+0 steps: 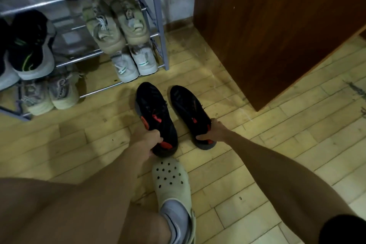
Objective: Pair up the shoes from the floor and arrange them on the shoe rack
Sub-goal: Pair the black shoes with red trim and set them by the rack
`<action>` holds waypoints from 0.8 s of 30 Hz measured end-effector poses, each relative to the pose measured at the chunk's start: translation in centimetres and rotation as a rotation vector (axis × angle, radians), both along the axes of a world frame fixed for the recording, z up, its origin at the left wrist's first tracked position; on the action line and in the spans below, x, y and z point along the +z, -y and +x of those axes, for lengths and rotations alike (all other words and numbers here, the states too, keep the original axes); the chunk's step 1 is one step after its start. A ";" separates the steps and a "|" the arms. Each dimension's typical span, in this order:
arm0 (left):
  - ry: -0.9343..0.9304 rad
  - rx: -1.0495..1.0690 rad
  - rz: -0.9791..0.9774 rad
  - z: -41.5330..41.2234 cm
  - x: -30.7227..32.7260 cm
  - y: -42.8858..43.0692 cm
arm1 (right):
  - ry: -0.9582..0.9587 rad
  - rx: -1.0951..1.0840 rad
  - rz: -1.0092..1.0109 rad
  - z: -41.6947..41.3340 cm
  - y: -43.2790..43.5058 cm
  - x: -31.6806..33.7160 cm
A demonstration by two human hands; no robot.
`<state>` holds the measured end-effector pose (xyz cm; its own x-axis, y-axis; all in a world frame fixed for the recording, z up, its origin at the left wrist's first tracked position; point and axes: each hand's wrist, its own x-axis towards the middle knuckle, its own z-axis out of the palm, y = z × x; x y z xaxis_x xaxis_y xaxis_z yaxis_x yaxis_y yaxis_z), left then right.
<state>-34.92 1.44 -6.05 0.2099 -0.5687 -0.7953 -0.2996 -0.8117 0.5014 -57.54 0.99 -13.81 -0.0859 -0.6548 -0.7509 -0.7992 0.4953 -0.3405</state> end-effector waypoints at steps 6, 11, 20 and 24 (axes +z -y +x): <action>-0.005 -0.046 -0.019 0.5 -0.7 0.3 | 0.220 -0.286 0.148 0.2 1.4 0.7; 0.068 -0.113 -0.108 1.4 2.0 -0.5 | 0.339 -0.311 0.222 1.1 1.6 5.4; 0.097 -0.281 -0.319 2.0 15.6 1.5 | 0.447 -0.443 -0.099 -0.4 0.6 19.1; 0.087 -0.288 -0.515 2.3 22.9 1.5 | 0.571 -0.546 -0.352 0.0 1.4 26.2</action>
<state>-32.61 -0.11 16.89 0.0416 -0.9205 -0.3884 -0.5294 -0.3500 0.7728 -57.55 -0.41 12.39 -0.1278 -0.8343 -0.5363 -0.1399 0.5505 -0.8230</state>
